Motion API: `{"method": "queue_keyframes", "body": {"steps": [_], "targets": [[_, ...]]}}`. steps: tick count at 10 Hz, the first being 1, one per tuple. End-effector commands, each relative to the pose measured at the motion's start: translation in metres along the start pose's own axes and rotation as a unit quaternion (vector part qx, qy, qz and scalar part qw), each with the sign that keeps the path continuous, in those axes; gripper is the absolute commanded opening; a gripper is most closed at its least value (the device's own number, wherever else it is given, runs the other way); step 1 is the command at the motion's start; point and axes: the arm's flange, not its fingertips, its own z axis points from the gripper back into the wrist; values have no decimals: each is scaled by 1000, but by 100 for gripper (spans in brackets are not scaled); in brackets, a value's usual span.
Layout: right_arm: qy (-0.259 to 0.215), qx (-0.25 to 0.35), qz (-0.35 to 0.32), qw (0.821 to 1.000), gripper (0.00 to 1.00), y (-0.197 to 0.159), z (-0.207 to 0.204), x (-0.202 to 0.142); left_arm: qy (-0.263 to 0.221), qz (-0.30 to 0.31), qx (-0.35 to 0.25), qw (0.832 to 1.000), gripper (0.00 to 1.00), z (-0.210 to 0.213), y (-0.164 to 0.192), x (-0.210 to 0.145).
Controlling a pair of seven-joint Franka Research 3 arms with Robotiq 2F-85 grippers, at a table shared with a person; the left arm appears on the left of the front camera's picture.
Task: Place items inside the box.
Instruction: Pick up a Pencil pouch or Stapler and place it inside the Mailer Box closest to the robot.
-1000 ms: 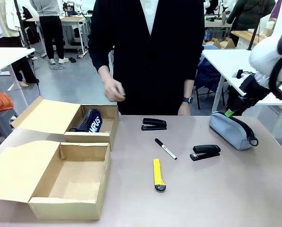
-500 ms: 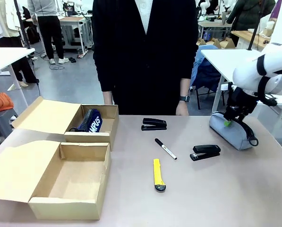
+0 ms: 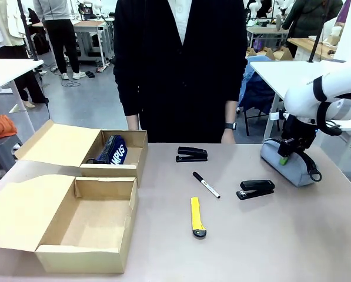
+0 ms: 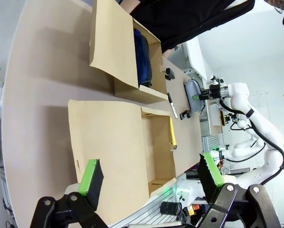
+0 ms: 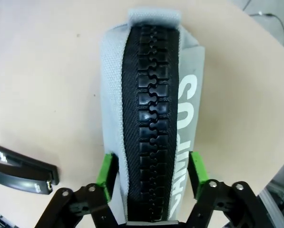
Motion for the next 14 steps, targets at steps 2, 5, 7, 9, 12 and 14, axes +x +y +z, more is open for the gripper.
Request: {"method": "queue_keyframes", "body": {"steps": [2,5,7,9,12,14], "targets": [[6,3,-9,1000,0,-1,5,-1,-6,-9,-9,1000,100,1,-1,1],[10,2,-7,1000,0,0,5,-6,-6,-9,-9,1000,100,1,-1,1],[8,5,-9,1000,0,-1,10,-10,-6,-9,-9,1000,100,1,-1,1],[7,3,-12,1000,0,-3,19,-15,-6,-9,-9,1000,100,1,-1,1],[-6,13,-86,996,0,0,111,-99,-6,-9,-9,1000,100,1,-1,1],[-27,18,-190,981,0,22,158,-196,-6,-9,-9,1000,100,1,-1,1]]}}
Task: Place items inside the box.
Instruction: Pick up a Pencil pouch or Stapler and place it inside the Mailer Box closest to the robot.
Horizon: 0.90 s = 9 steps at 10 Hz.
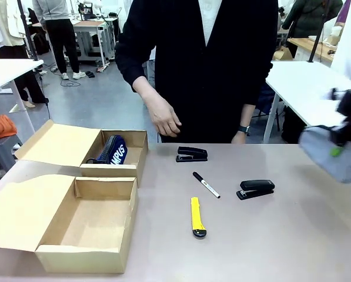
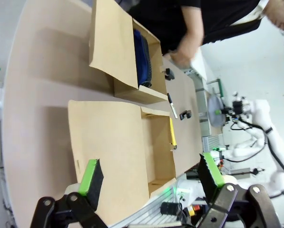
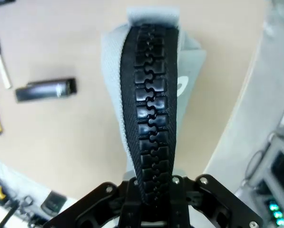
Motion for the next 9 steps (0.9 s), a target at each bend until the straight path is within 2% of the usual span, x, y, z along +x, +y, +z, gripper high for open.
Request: {"method": "queue_keyframes", "body": {"steps": [1,2,3,4,6,7,8,9], "targets": [[-28,6,-133,991,0,7,23,-85,-4,-8,-9,1000,100,0,0,1],[-42,23,-175,983,0,-1,22,-106,-4,-8,-9,1000,100,0,0,1],[-61,62,-167,982,0,-15,16,-107,-4,-8,-9,1000,100,0,0,1],[-20,22,-117,993,2,-6,28,-93,-4,-8,-9,1000,100,0,0,1],[-20,22,-117,993,2,-6,28,-93,-4,-8,-9,1000,100,0,0,1],[-28,37,-142,989,7,-8,24,-114,-4,-8,-9,1000,100,0,0,1],[33,49,-208,976,7,6,17,-95,-4,-8,-9,1000,100,0,0,1],[42,46,-209,976,7,31,24,-82,-4,-8,-9,1000,100,0,0,1]]}}
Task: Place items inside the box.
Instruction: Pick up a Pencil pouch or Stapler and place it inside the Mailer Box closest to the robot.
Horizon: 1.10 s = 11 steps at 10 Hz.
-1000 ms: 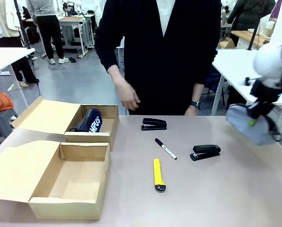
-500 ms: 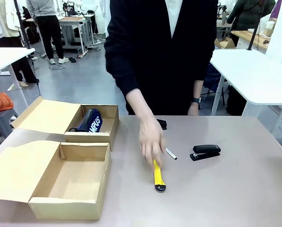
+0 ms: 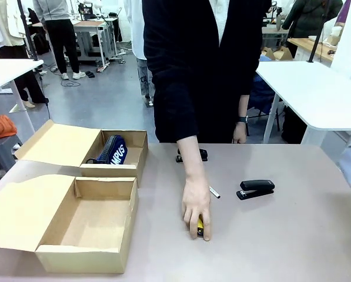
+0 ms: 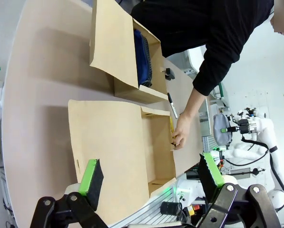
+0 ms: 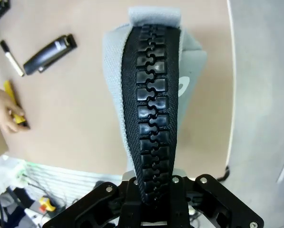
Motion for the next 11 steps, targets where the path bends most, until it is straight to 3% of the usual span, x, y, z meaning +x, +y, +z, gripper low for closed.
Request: {"method": "queue_keyframes", "body": {"steps": [1,2,3,4,6,8,11], "targets": [[55,-18,-44,997,7,65,22,7,-5,-8,-10,1000,100,0,-1,1],[97,-58,-84,990,7,98,34,3,-5,-8,-10,1000,100,0,-1,1],[96,-79,-122,985,7,101,36,2,-5,-8,-10,1000,100,0,-1,1],[126,-52,-128,982,7,95,35,2,-5,-8,-10,1000,100,0,-1,1],[141,-52,-130,980,7,124,32,-10,-5,-8,-10,1000,100,0,-1,1],[108,-56,-74,990,7,206,31,-32,-5,-8,-10,1000,100,0,-1,1],[6,-28,23,999,7,362,25,-72,-5,-8,-10,1000,100,0,-1,1]]}}
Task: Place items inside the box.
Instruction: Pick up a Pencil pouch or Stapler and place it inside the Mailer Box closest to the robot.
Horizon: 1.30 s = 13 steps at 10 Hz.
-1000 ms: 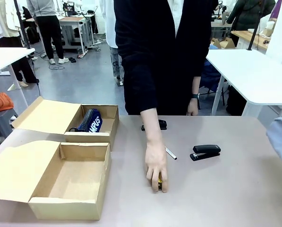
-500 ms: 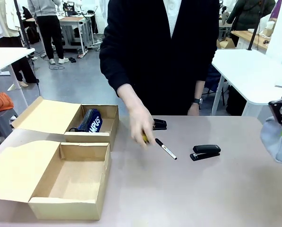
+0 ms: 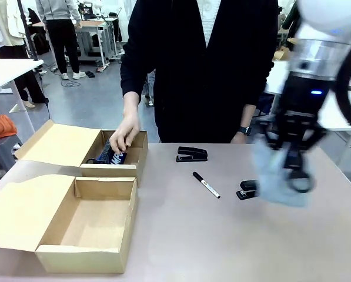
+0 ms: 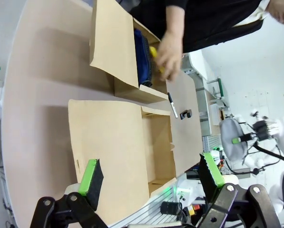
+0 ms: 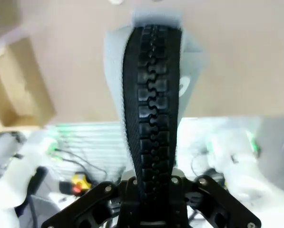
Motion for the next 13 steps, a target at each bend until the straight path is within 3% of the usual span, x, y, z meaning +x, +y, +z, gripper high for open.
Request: {"method": "queue_keyframes", "body": {"steps": [1,3,4,6,7,8,10,11,13], "targets": [[-60,22,26,998,7,75,-7,-2,-6,-8,-10,1000,100,1,-1,1],[-90,-16,-47,995,7,119,-38,-7,-6,-8,-10,1000,100,1,-1,1],[-55,20,36,998,7,97,-9,-32,-6,-8,-10,1000,100,1,-1,1],[-55,20,36,998,7,97,-9,-32,-6,-8,-10,1000,100,1,-1,1],[-64,15,18,998,7,116,-27,-28,-6,-8,-10,1000,100,1,-1,1],[-75,1,-3,997,7,145,-30,-25,-6,-8,-10,1000,100,1,-1,1],[-125,-2,21,992,7,238,-39,-18,-6,-8,-10,1000,100,1,-1,1],[-155,44,52,986,7,322,-63,-24,-6,-8,-10,1000,100,1,-1,1],[-155,51,55,985,7,330,-66,-27,-6,-8,-10,1000,100,1,-1,1]]}}
